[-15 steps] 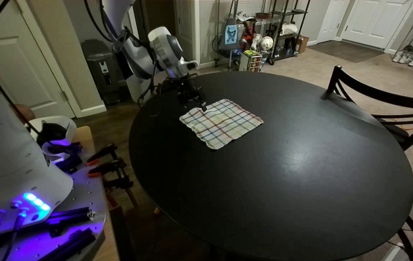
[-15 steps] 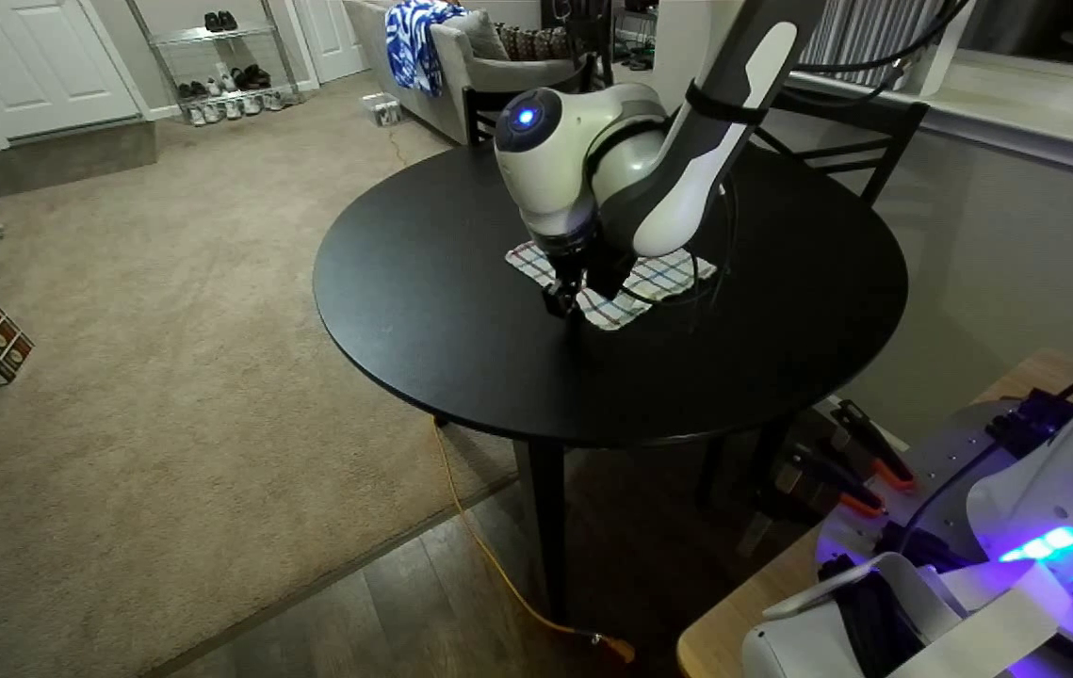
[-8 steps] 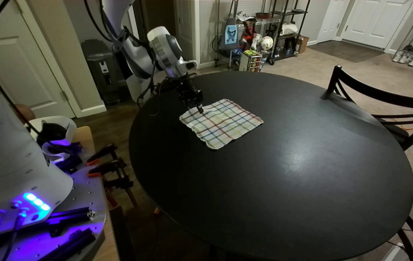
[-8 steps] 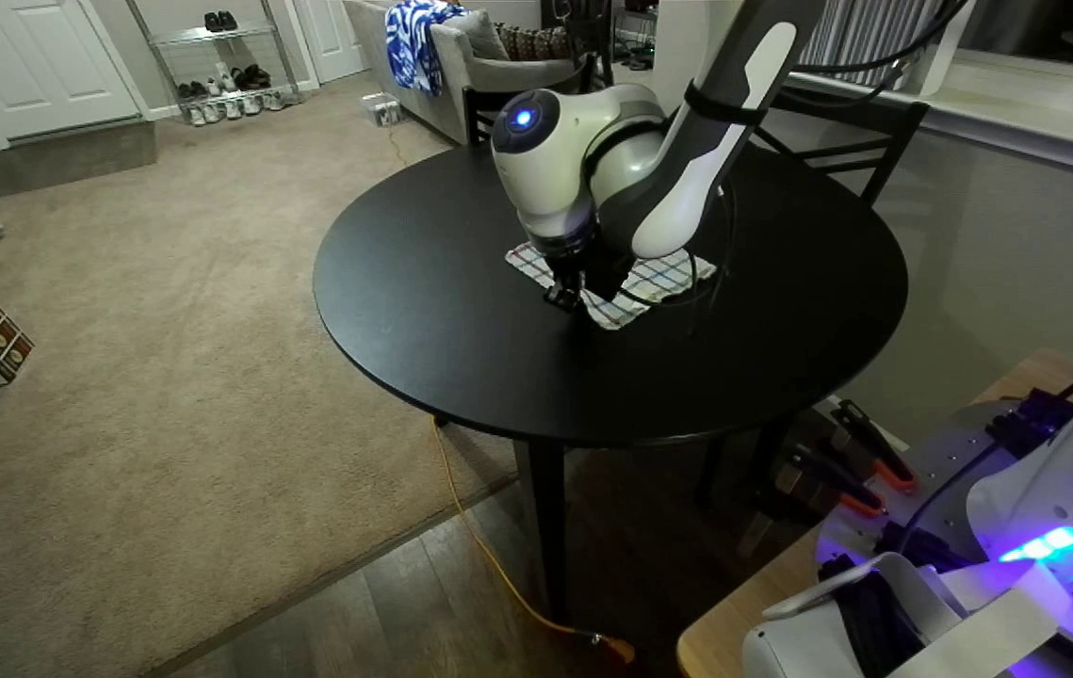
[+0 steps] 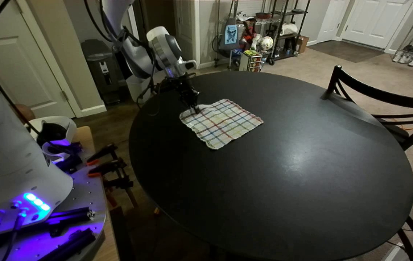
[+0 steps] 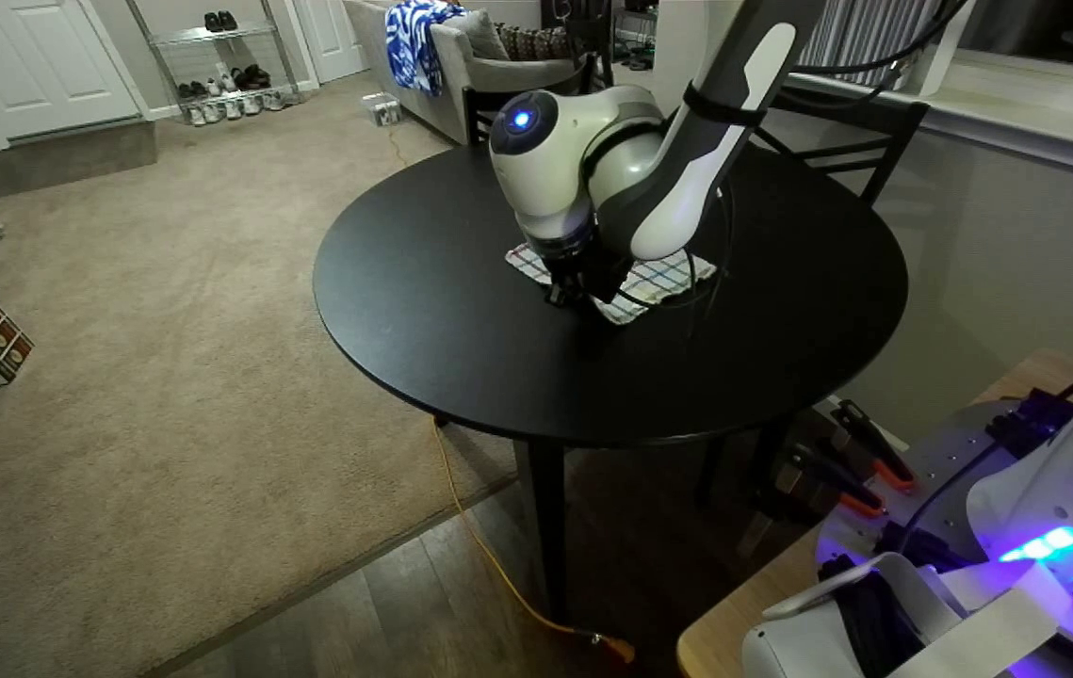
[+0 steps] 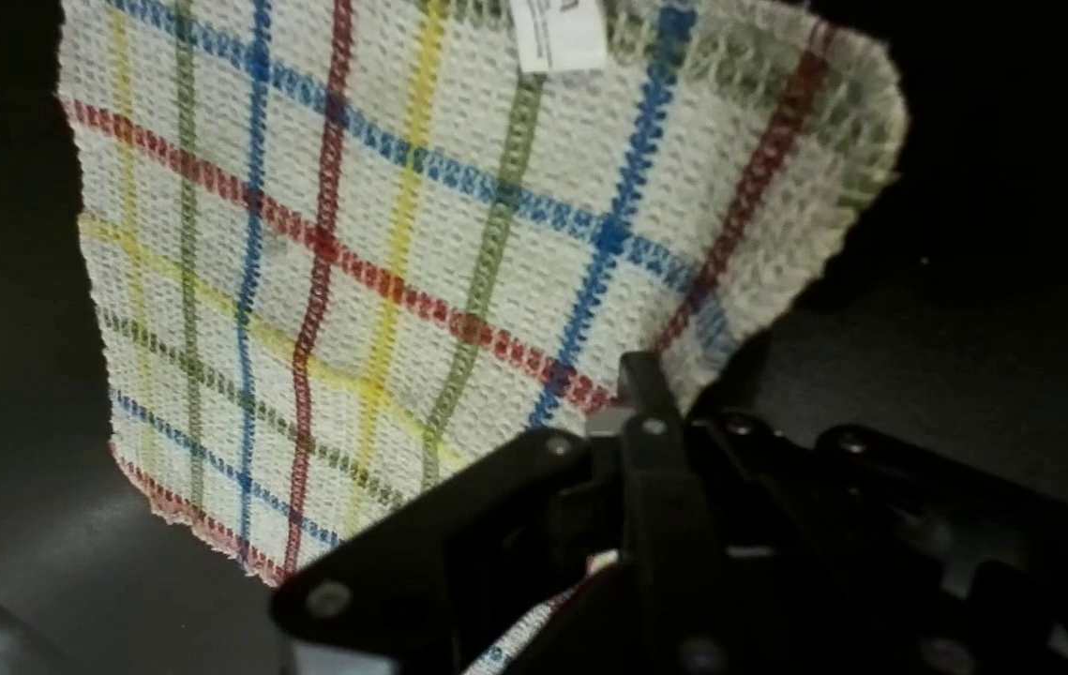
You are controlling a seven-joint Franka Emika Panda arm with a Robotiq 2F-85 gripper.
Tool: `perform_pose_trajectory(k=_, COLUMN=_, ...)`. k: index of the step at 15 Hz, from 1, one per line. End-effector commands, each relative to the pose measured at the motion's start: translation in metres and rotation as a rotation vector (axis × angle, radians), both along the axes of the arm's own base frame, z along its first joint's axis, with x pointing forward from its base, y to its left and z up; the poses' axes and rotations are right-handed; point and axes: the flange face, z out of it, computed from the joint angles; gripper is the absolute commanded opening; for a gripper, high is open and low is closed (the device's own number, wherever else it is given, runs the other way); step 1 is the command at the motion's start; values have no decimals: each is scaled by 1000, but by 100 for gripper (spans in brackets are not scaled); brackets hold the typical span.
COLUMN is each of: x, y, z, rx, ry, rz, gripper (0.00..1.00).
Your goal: Fold the towel on the table
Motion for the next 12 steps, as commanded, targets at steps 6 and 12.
perform_pose_trajectory(k=6, x=-9, y=-13, z=48, rx=180, ry=56, rz=-91, gripper=1)
perform_pose_trajectory(k=12, x=-4, y=-50, z=74, rx=410, ry=158, rz=-145, gripper=1)
